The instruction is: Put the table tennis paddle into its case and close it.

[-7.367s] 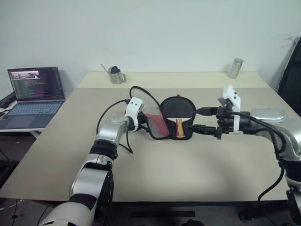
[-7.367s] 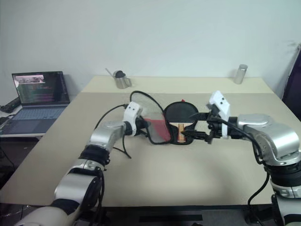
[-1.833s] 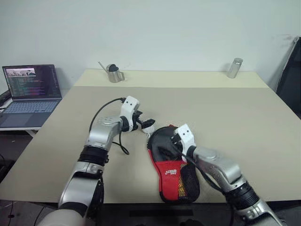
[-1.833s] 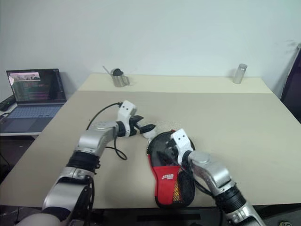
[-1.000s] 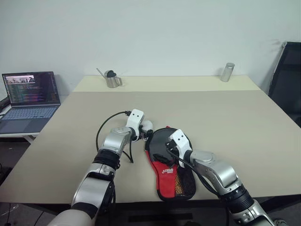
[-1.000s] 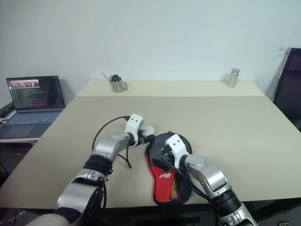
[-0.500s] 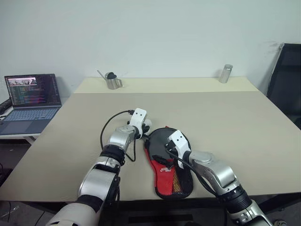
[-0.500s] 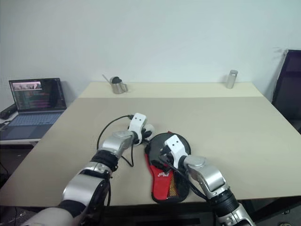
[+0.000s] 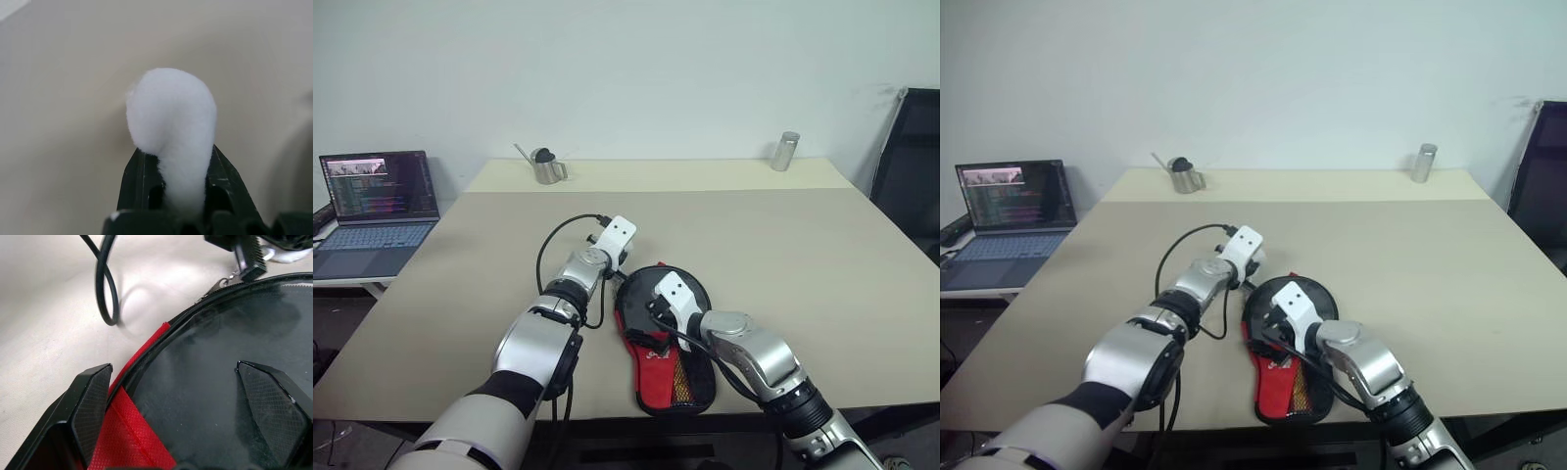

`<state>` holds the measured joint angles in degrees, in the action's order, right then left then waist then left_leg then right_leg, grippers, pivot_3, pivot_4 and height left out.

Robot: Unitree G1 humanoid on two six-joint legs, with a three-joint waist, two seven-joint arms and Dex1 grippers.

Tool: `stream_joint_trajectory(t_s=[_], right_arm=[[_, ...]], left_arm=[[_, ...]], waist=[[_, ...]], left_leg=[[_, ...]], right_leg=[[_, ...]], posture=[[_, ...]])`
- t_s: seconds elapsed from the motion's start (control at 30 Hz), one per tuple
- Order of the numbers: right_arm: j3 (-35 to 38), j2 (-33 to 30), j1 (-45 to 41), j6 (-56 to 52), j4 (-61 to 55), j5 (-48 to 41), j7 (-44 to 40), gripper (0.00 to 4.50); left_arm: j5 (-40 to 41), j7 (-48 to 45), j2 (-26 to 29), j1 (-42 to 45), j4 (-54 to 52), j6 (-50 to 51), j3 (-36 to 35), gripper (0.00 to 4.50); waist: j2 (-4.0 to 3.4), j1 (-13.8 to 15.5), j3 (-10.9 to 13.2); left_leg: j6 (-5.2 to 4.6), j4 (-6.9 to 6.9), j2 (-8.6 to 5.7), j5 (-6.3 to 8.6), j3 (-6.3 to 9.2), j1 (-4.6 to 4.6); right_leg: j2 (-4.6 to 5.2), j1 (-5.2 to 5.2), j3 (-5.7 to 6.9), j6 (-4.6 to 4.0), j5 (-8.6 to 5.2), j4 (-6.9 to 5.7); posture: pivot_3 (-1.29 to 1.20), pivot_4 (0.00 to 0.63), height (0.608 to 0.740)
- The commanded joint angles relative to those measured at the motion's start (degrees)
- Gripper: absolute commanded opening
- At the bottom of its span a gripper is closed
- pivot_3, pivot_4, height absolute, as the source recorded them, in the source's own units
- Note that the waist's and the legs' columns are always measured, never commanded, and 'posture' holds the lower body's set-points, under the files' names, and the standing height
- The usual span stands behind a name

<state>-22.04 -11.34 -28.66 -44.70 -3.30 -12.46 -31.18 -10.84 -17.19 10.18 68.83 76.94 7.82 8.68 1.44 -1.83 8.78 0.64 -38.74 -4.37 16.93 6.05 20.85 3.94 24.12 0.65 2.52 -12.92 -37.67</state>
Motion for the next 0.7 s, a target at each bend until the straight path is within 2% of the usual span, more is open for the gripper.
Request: stream_joint_trajectory(t_s=[0.03,0.27,0.4,0.7], right_arm=[[-1.21,0.49,0.81,-2.47,0.94,0.19,-0.47,4.50],[-0.90,0.42,1.34,-4.23,-0.21,-0.43,-0.98,4.50],[-0.76,0.60,1.26,-5.05,-0.19,-0.62,-1.26,4.50],[-0.84,2.51,1.56,-4.35,1.79,-0.14,-0.79,4.50]], left_arm=[[-3.13,2.17,-0.38,3.24,-0.19,-4.03,1.36,0.32],[-11.31,5.36,-3.47,4.54,1.15,-7.66,7.20,0.32],[-17.65,10.29,-5.24,5.97,1.67,-9.76,12.42,0.31],[-26.54,21.08,-7.81,9.13,2.30,-12.63,19.14,0.31]], waist=[[0.00,0.00,0.00],[0.00,0.15,0.01],[0.01,0.16,0.04],[0.02,0.18,0.06]], left_leg=[[-0.01,0.00,0.00,0.00,0.01,0.00],[-0.03,0.01,-0.05,0.02,0.01,0.01],[-0.04,0.01,-0.03,0.02,0.02,0.01],[-0.04,0.02,-0.04,0.03,0.02,0.02]], right_leg=[[0.00,0.00,0.01,0.00,0.00,0.00],[0.00,-0.02,0.03,0.04,-0.02,0.01],[0.00,-0.02,0.04,0.05,-0.03,0.01],[0.00,-0.01,0.04,0.32,-0.19,0.01]], posture=[[0.00,0.150,0.740],[0.00,0.150,0.740],[0.00,0.150,0.740],[0.00,0.150,0.740]])
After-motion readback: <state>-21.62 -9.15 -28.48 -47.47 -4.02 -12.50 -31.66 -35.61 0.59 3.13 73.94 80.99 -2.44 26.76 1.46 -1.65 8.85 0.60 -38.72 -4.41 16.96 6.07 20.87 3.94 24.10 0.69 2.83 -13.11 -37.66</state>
